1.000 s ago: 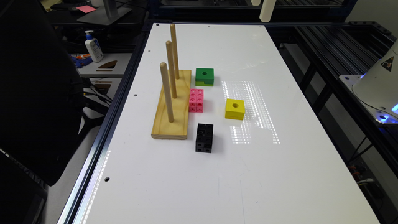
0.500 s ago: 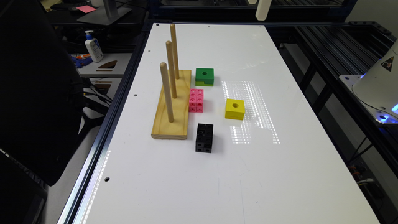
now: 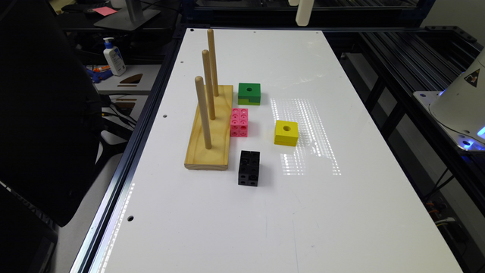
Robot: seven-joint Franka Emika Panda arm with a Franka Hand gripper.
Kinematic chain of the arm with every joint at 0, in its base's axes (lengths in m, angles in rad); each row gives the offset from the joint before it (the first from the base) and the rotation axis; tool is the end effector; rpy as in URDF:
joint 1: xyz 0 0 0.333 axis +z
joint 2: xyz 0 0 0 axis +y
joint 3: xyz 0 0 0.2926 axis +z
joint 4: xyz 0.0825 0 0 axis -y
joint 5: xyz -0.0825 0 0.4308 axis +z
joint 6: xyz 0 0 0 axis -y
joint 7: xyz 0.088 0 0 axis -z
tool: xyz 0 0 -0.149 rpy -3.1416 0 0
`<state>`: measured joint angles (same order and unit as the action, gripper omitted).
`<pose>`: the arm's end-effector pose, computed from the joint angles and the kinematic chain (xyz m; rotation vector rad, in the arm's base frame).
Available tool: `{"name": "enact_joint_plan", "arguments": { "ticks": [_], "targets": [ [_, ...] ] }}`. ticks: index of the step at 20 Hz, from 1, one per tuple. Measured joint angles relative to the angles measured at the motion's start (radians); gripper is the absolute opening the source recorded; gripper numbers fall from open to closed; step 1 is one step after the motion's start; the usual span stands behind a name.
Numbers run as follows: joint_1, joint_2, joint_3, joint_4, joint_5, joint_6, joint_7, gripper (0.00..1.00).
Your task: Pick up pink block.
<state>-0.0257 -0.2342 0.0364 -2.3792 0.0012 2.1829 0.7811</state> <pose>0.5124 0.0050 0.3264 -2.9029 1.1795 -0.0591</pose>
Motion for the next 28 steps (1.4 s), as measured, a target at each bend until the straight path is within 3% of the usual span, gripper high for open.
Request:
{"name": "enact_joint_plan", "arguments": {
  "ticks": [3,10,18,28],
  "targets": [
    [0.0,0.02,0.01,0.018,0.0001,0.0,0.009,1.0],
    [0.0,0.035,0.014,0.024,0.0004,0.002,0.01,1.0],
    [0.0,0.146,0.016,0.022,0.0005,0.105,0.011,1.0],
    [0.0,0.171,0.034,0.052,0.0005,0.121,0.029,1.0]
  ]
}}
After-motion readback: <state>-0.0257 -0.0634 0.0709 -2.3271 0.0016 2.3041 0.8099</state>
